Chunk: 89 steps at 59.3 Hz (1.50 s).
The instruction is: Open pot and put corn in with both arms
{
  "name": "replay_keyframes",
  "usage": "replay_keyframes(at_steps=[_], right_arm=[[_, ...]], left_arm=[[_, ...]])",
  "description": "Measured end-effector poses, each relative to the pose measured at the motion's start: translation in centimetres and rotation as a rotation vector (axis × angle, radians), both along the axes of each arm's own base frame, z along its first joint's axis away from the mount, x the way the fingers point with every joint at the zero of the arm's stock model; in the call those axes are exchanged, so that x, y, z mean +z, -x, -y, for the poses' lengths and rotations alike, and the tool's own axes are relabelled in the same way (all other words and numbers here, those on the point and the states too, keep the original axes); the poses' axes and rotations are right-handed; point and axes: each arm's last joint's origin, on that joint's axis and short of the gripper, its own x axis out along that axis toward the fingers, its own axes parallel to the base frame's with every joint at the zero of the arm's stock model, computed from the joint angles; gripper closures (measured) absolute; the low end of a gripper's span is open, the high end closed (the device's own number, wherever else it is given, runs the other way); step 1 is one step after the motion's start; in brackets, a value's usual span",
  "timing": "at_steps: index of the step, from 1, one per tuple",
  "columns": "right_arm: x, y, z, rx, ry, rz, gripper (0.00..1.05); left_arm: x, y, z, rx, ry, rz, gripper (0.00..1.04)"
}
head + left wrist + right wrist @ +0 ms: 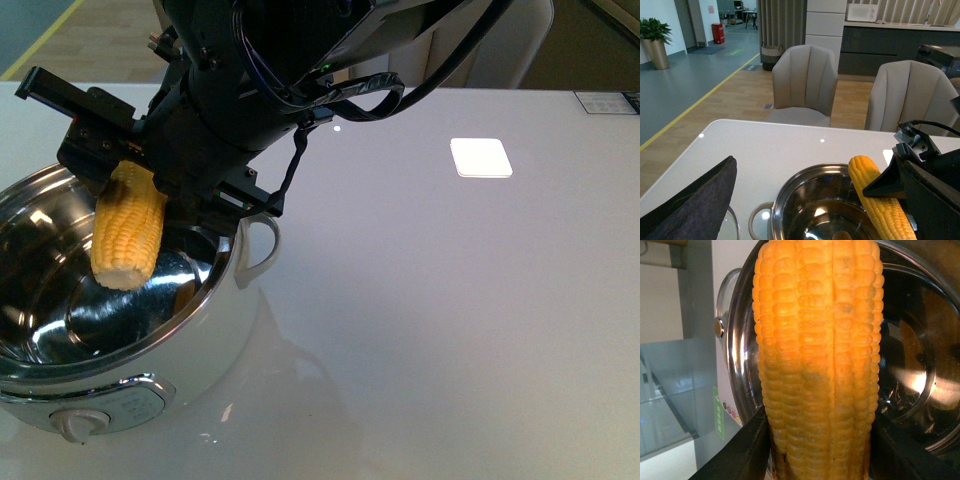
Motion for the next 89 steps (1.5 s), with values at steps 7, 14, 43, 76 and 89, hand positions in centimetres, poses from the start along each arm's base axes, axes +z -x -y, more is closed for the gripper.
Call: replay_keyframes(at_steps=[7,14,43,76,89], right_arm=[[-0.1,0.0,0.1,-0.005,-0.001,0.006,0.34],[-0.6,0.2,0.6,-0.01,-0.001,0.006,0.15],[6.6,-0.3,9.8,-0.258,-0.105,0.21,0.09],[9.7,10.4,27.1,-0.501,0.387,0.591,0.09],[10.7,13.9,29.8,-0.531,0.455,0.663,0.09]], left_arm=[[0.0,0.0,0.0,0.0,0.0,0.0,0.07],[0.0,0.0,0.0,0.0,0.0,0.0,0.07],[0.0,0.0,0.0,0.0,0.0,0.0,0.07],[0.0,0.0,0.0,0.0,0.0,0.0,0.07],[0.0,0.0,0.0,0.0,0.0,0.0,0.07]])
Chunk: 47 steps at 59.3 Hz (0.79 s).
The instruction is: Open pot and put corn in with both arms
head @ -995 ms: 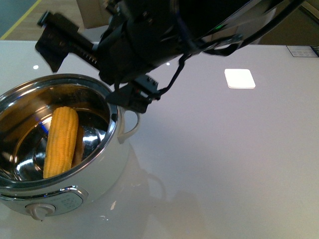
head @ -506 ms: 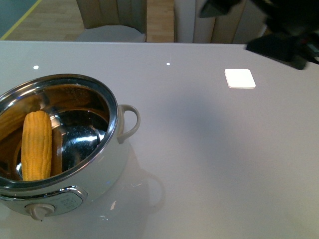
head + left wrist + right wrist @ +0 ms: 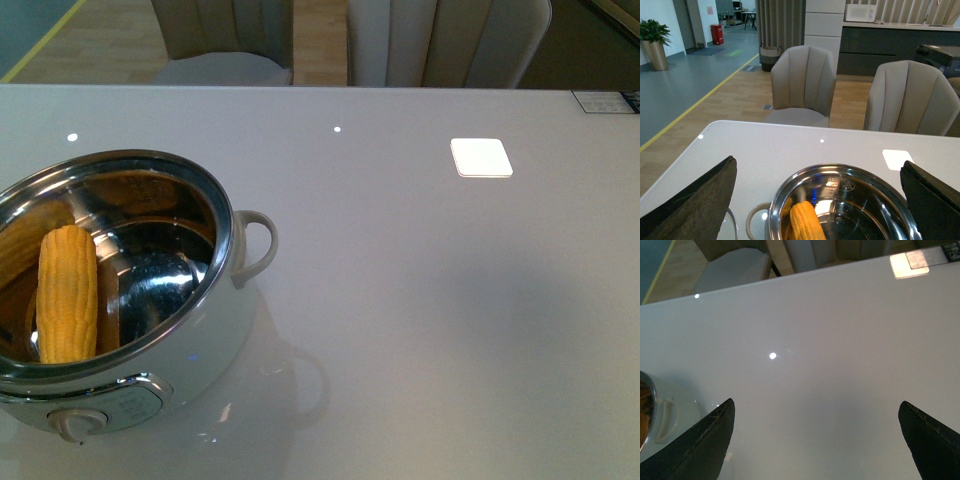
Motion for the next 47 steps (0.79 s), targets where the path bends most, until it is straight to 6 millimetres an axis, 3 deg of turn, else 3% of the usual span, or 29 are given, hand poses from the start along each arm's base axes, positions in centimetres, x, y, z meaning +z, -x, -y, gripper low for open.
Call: replay_keyframes(at_steps=[6,17,35,47], right_arm=[[-0.4,-0.1,0.0,-0.019,0.047,0.058,0.13],[-1.9,1.9,0.8,-0.071,0.148,0.445,0.44],[-3.6,4.8,2.5,-0.073,0.177,0.472,1.02],[-4.5,6.3,2.6,-0.071,0.18,0.469,1.03]], left_arm=[[0.0,0.0,0.0,0.0,0.0,0.0,0.07],[0.0,0.0,0.0,0.001,0.0,0.0,0.07],[0.0,0.0,0.0,0.001,0.0,0.0,0.07],[0.0,0.0,0.0,0.0,0.0,0.0,0.07]])
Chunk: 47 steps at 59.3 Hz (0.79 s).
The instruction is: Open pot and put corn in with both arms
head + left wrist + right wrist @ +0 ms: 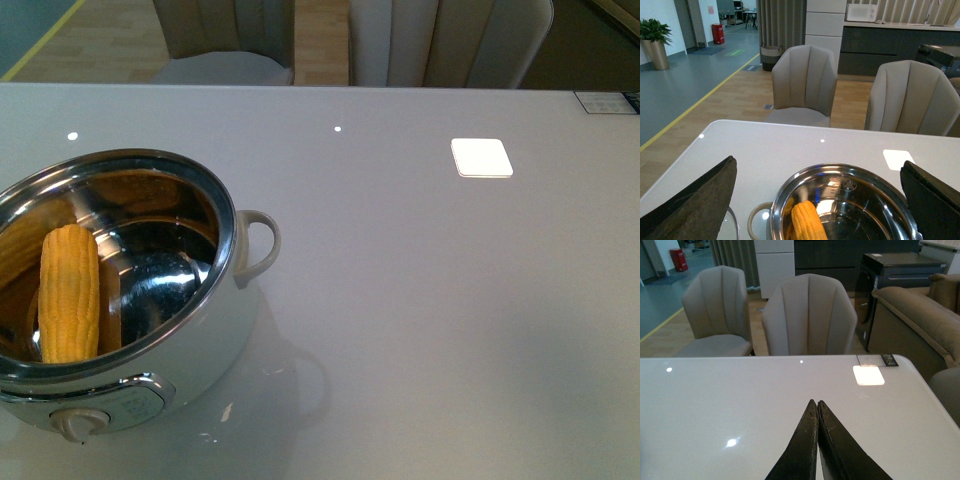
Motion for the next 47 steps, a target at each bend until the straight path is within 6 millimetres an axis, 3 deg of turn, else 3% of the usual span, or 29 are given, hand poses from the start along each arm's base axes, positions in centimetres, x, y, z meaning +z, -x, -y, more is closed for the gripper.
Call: replay_keyframes(at_steps=[16,47], right_arm=[[-0.9,1.2,0.0,0.0,0.0,0.015,1.03],[-0.6,2.8,0.0,0.002,0.0,0.03,1.03]], left_arm=[[0.0,0.0,0.0,0.0,0.0,0.0,0.07],[0.0,0.0,0.0,0.0,0.0,0.0,0.07]])
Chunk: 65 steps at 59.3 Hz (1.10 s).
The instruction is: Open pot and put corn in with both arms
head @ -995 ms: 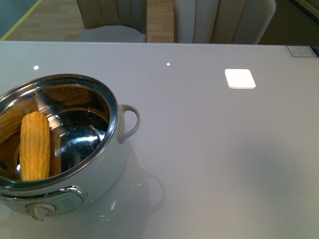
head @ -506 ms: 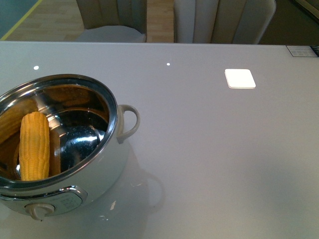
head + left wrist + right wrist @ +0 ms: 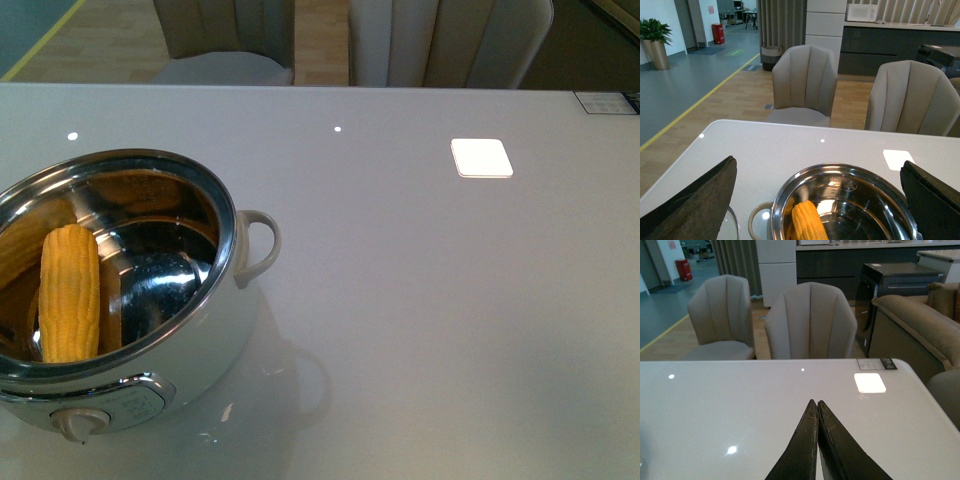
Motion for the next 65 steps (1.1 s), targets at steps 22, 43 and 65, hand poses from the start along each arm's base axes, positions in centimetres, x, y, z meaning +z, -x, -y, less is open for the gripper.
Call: replay_keyframes(at_steps=[22,43,65], right_arm=[[-0.1,0.8,0.0,0.0,0.0,0.0,1.03],[-0.4,1.9,0.0,-0.001,0.0,-0.006,1.03],[-0.3,1.9,0.0,-0.001,0.002,-0.005,0.39]], left_arm=[[0.0,0.0,0.0,0.0,0.0,0.0,0.07],[0.0,0.0,0.0,0.0,0.0,0.0,0.07],[0.0,0.0,0.0,0.0,0.0,0.0,0.07]])
